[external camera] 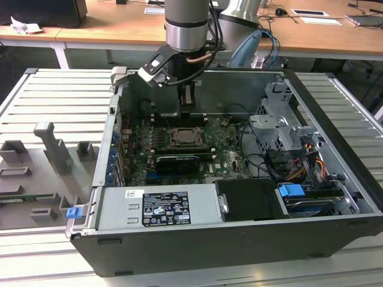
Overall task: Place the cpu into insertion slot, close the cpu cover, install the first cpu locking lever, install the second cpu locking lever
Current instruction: 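Install the first cpu locking lever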
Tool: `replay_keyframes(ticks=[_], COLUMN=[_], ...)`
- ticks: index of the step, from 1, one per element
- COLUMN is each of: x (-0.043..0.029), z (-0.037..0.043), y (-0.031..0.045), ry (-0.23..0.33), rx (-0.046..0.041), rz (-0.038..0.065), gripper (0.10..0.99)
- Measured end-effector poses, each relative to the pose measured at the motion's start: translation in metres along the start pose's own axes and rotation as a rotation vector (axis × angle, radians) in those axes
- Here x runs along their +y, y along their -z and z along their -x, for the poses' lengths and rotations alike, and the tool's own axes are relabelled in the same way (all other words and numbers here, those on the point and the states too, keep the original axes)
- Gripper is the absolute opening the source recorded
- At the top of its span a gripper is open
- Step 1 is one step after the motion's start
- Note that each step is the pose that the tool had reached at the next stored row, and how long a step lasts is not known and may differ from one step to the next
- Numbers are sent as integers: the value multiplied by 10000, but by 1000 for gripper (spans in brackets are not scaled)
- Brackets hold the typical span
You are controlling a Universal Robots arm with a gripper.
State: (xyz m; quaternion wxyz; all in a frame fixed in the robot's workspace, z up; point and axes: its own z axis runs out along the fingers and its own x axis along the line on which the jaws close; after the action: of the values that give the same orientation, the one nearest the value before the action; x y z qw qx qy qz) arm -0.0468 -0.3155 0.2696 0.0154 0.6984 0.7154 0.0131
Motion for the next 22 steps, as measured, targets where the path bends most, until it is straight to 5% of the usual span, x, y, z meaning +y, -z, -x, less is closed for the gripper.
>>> replay_keyframes(ticks=[22], x=[13], z=[-1], y=[308], ry=[0], rx=[0], rz=[0], gripper=[106])
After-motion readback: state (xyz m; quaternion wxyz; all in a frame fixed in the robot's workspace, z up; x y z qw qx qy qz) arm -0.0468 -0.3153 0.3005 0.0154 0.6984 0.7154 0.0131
